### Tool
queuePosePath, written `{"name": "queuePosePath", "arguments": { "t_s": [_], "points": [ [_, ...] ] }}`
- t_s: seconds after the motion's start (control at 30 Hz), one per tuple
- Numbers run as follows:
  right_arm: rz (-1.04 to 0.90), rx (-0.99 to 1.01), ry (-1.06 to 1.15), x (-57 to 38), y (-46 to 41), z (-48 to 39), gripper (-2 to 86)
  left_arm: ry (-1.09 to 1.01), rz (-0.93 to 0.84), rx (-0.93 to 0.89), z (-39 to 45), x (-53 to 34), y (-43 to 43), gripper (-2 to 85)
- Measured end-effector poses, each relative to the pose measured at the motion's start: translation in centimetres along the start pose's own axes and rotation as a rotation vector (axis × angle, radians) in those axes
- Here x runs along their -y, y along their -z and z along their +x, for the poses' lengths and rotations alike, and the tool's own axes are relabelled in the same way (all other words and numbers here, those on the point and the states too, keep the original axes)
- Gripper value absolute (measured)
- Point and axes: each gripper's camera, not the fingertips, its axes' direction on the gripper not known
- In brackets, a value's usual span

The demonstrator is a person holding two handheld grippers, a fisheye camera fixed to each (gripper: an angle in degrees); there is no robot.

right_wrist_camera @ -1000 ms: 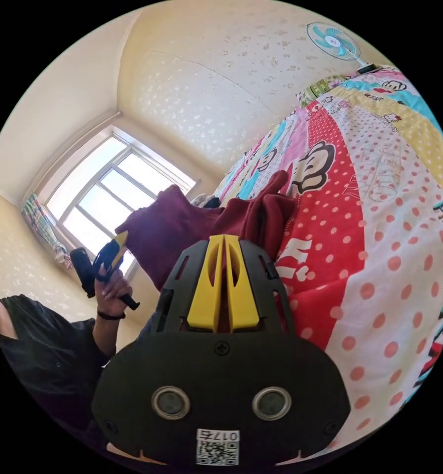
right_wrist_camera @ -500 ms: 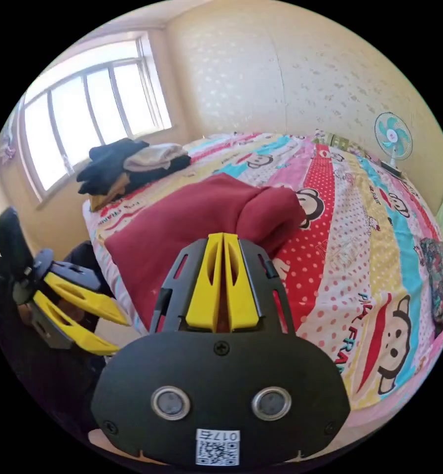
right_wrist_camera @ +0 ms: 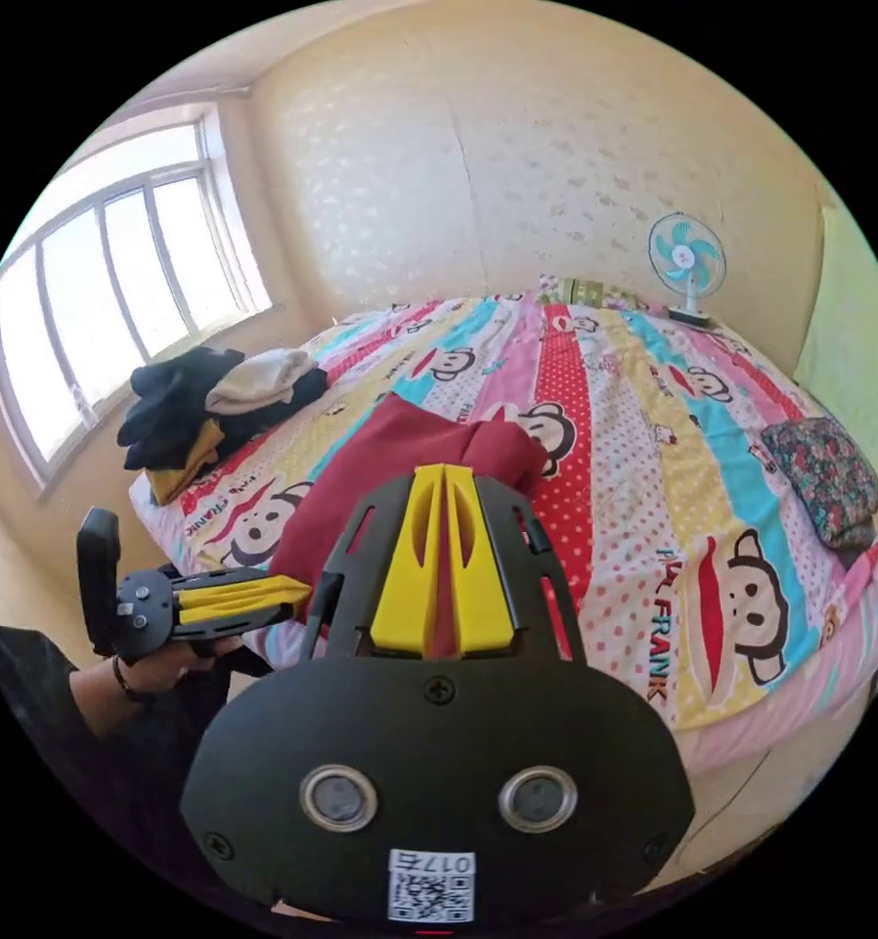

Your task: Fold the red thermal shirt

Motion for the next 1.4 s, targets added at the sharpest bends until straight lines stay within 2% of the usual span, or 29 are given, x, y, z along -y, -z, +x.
{"name": "queuePosePath", "arguments": {
  "t_s": [0.07,0.17,0.2,0.27,0.4,0.5,0.53,0.57,0.67,0.77,0.87,0.97,1.03,1.07,1.1,1.13,1.2,1.27,1.4],
  "points": [
    [-0.063,-0.014,0.072,0.2,-1.9,-1.9,0.5,-0.007,0.003,0.019,-0.2,0.2,0.2,-0.9],
    [-0.345,-0.204,0.174,-2.9,-11.8,-2.2,0.4,0.018,0.005,0.007,-1.6,1.0,1.5,-0.6],
    [-0.128,-0.244,0.170,-5.5,-11.8,-2.0,0.4,0.021,0.014,-0.007,-2.0,1.2,2.0,-0.5],
    [-0.056,-0.311,0.175,-6.4,-11.2,-2.6,0.4,0.024,0.081,-0.082,-3.9,2.5,4.9,0.4],
    [-0.084,-0.295,0.173,-5.7,-11.3,-2.0,0.3,0.008,0.255,-0.034,-6.8,4.8,9.2,5.3],
    [-0.072,-0.242,0.137,-5.2,-10.6,-0.3,0.4,0.079,0.090,-0.051,-10.5,6.7,6.2,6.8],
    [-0.069,-0.236,0.133,-5.2,-10.5,0.0,0.4,0.110,-0.043,-0.093,-12.0,6.6,3.1,7.6],
    [-0.064,-0.224,0.132,-5.0,-10.2,0.6,0.4,0.168,-0.016,-0.146,-13.6,5.4,2.4,8.5],
    [-0.058,-0.220,0.122,-4.5,-9.6,2.0,0.4,0.405,0.207,-0.300,-18.1,1.0,5.7,12.0],
    [-0.056,-0.217,0.116,-3.8,-8.7,3.8,0.5,0.522,0.314,-0.320,-21.4,-2.1,7.1,14.0],
    [-0.052,-0.230,0.119,-3.0,-7.7,5.5,0.7,0.538,0.151,-0.531,-24.3,-1.1,5.3,14.0],
    [-0.048,-0.214,0.108,-2.1,-6.1,7.9,1.2,0.649,0.161,-0.645,-26.6,-1.6,4.8,13.5],
    [-0.020,-0.125,0.060,-1.6,-4.0,10.3,1.8,0.673,0.164,-0.641,-27.3,-1.4,5.3,12.9],
    [0.004,0.006,-0.015,-1.3,-1.9,12.6,2.7,0.695,0.157,-0.628,-27.6,-1.2,5.7,12.1],
    [0.027,0.146,-0.118,-1.3,0.3,15.1,4.2,0.707,0.148,-0.623,-27.8,-1.0,5.9,11.5],
    [0.035,0.193,-0.187,-1.5,1.4,16.3,5.3,0.723,0.138,-0.624,-28.2,-0.6,6.4,10.2],
    [0.047,0.315,-0.470,-3.2,5.7,20.5,10.0,0.770,0.137,-0.672,-29.1,-0.3,7.3,8.6],
    [0.043,0.424,-0.644,-5.3,8.3,22.5,14.9,0.834,0.175,-0.794,-30.0,-0.2,8.8,7.1],
    [0.032,0.615,-0.947,-9.3,12.3,25.7,20.7,0.815,0.179,-0.816,-28.6,1.0,11.5,6.5]
  ]
}}
